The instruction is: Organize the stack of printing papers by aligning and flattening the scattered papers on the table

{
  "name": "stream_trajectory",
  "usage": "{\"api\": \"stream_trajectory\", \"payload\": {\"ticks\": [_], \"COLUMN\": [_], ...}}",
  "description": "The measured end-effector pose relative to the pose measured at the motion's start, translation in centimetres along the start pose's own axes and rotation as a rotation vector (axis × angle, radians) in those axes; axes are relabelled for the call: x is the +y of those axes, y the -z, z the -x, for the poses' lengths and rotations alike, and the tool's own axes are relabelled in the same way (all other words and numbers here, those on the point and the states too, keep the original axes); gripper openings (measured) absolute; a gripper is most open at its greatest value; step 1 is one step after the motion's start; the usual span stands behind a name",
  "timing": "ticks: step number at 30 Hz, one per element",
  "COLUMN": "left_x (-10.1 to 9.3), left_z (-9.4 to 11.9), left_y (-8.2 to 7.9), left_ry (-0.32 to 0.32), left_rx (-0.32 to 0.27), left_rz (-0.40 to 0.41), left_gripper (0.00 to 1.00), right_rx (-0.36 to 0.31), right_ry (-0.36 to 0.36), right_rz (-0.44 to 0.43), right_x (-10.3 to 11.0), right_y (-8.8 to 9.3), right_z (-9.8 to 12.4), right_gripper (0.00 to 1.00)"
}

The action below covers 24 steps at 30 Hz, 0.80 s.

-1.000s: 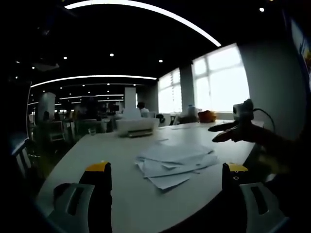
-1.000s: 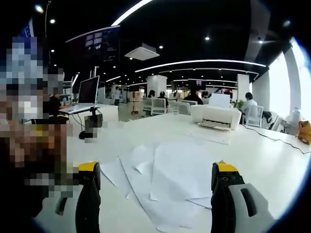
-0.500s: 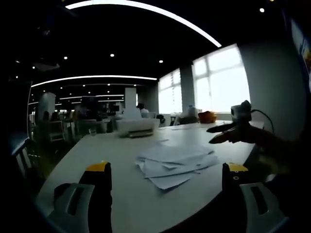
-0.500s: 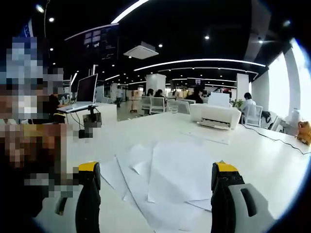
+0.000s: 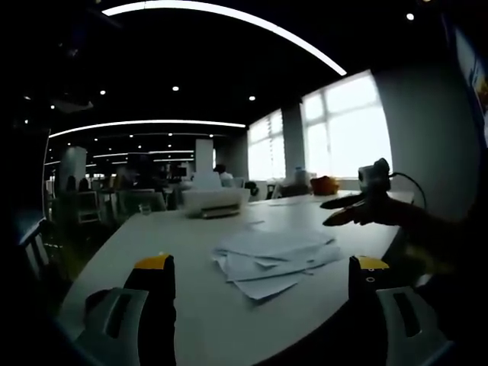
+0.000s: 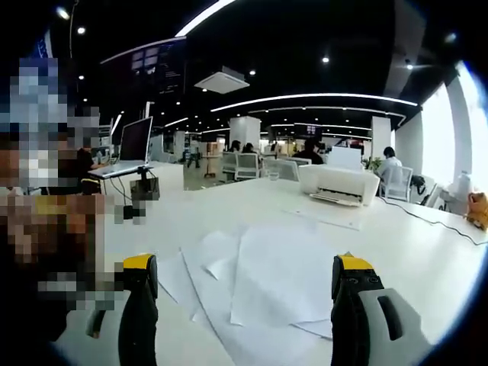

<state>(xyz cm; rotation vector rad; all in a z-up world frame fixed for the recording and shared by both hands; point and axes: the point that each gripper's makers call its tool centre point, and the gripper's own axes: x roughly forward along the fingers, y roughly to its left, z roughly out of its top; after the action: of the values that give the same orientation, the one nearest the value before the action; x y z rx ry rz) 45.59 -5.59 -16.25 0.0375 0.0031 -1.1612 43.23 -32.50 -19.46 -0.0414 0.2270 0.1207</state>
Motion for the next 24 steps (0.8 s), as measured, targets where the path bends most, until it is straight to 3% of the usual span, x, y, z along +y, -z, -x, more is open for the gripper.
{"api": "stream_trajectory", "payload": {"ticks": [10, 24], "left_x": [-0.4, -0.5], "left_z": [-0.1, -0.5], "left_y": [-0.1, 0.3], "left_ry": [0.008, 0.008], "left_rx": [-0.001, 0.008], "left_rz": [-0.008, -0.005], "left_gripper": [0.96, 0.96], "right_rx": [-0.008, 0.035], "right_ry": [0.0, 0.022], "right_rz": [-0.006, -0.007], "right_x": [-0.4, -0.9], "right_y": [-0.2, 1.4], "right_z": [-0.6, -1.8], "right_gripper": [0.9, 0.9]}}
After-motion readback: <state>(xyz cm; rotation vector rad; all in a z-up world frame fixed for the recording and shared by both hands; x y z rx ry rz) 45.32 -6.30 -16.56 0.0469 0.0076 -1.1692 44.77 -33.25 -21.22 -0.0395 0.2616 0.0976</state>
